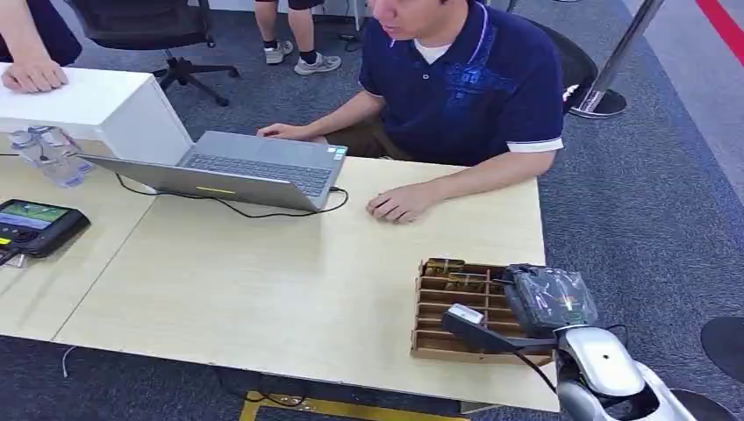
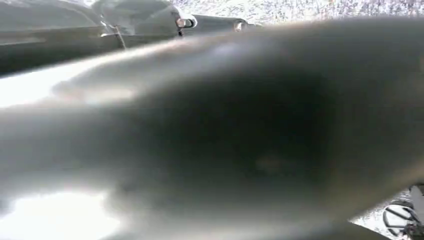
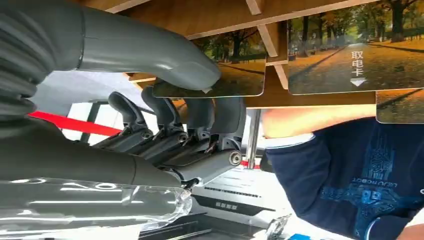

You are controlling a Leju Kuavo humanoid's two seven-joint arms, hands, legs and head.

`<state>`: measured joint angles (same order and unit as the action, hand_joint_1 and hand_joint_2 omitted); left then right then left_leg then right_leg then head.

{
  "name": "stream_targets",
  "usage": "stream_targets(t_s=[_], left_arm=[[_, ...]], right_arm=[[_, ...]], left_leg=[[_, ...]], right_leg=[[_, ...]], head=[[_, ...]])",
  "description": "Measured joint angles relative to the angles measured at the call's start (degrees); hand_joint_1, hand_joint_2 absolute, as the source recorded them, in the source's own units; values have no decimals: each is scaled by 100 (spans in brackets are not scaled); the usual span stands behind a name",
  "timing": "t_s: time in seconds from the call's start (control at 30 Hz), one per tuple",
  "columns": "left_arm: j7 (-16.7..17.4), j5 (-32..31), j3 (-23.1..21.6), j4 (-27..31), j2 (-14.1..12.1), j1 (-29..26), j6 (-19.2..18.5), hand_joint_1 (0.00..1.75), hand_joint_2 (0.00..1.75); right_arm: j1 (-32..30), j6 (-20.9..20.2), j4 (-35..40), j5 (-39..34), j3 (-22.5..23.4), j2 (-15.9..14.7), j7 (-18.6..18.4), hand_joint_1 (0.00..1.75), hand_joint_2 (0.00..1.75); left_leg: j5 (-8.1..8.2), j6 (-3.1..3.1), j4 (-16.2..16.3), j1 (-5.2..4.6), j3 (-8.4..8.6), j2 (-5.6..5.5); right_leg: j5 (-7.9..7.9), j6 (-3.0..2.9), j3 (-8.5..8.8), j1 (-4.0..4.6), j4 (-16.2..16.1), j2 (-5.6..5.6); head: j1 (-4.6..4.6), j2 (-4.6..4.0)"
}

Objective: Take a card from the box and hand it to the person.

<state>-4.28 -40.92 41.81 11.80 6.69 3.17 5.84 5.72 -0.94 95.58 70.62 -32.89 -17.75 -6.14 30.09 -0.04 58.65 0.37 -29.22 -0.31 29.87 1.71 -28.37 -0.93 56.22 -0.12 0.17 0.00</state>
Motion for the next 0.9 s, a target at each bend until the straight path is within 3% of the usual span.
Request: stream_targets(t_s=[0.23, 0.27, 0.47, 0.9], left_arm=[[0, -7, 0, 0, -2, 0, 0, 0, 0], [0, -7, 0, 0, -2, 0, 0, 0, 175], [70, -188, -9, 0, -9, -1, 171, 0, 175], [7, -11, 4, 0, -13, -2, 98, 0, 175]], right_arm=[[1, 0, 0, -2, -2, 0, 0, 138, 175], [1, 0, -2, -2, 0, 0, 0, 141, 175], [4, 0, -7, -15, -2, 0, 0, 145, 175], [88, 186, 74, -87, 98, -59, -22, 145, 175]], left_leg=[[0, 0, 0, 0, 0, 0], [0, 0, 0, 0, 0, 0], [0, 0, 0, 0, 0, 0], [0, 1, 1, 0, -1, 0]], right_leg=[[0, 0, 0, 0, 0, 0], [0, 0, 0, 0, 0, 0], [0, 0, 0, 0, 0, 0], [-1, 0, 0, 0, 0, 0]], head=[[0, 0], [0, 0], [0, 0], [0, 0]])
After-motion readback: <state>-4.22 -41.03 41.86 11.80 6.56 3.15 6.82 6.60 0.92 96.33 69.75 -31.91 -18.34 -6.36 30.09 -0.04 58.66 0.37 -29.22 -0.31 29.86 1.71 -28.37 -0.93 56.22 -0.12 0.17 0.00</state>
